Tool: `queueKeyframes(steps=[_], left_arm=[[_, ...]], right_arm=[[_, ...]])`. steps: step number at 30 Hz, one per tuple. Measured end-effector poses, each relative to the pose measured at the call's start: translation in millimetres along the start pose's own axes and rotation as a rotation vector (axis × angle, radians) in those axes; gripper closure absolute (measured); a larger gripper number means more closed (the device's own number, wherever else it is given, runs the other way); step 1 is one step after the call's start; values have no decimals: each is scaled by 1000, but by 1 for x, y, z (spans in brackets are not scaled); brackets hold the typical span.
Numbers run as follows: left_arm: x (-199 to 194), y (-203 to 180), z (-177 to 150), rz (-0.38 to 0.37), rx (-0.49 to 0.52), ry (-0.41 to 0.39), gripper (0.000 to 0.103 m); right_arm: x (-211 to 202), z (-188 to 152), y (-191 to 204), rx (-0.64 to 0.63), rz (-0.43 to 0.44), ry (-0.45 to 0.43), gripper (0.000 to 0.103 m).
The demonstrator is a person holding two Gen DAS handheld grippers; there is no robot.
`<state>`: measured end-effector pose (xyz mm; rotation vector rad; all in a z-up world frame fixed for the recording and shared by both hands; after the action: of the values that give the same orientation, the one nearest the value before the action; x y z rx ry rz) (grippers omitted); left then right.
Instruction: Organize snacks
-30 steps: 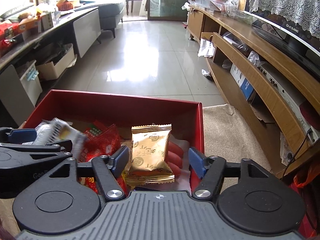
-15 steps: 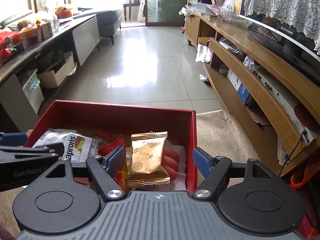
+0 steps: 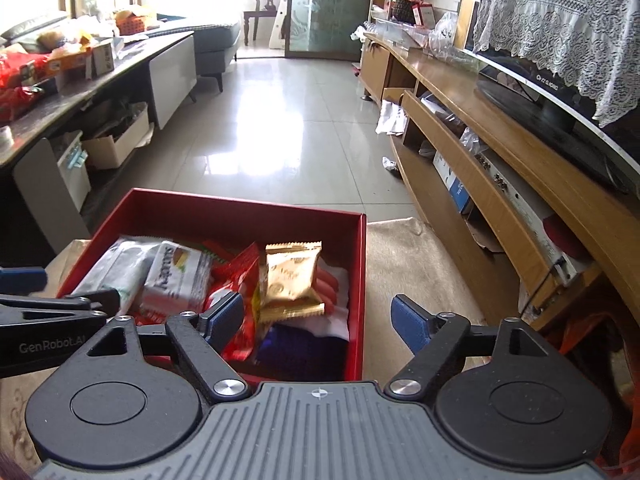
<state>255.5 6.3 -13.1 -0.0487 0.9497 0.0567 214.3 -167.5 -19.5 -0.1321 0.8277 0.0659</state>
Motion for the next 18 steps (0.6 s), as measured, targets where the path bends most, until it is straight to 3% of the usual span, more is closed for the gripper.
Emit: queueKeyframes(steps=[18], left_arm=[[-43, 6, -79, -26, 2, 23, 27]], right_arm=[[-53, -70, 1, 49, 5, 20, 16]])
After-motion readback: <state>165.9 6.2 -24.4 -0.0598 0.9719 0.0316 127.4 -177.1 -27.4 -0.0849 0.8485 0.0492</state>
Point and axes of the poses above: each gripper's, at about its wrist camera, not at the fingertips, and x roughly the way its jaws point, y to its left, z to its top, the point moved 9 cm from there along x, roughly the way its jaws point, and after that the axes turned 4 degrees about y, right-handed, at the moved point
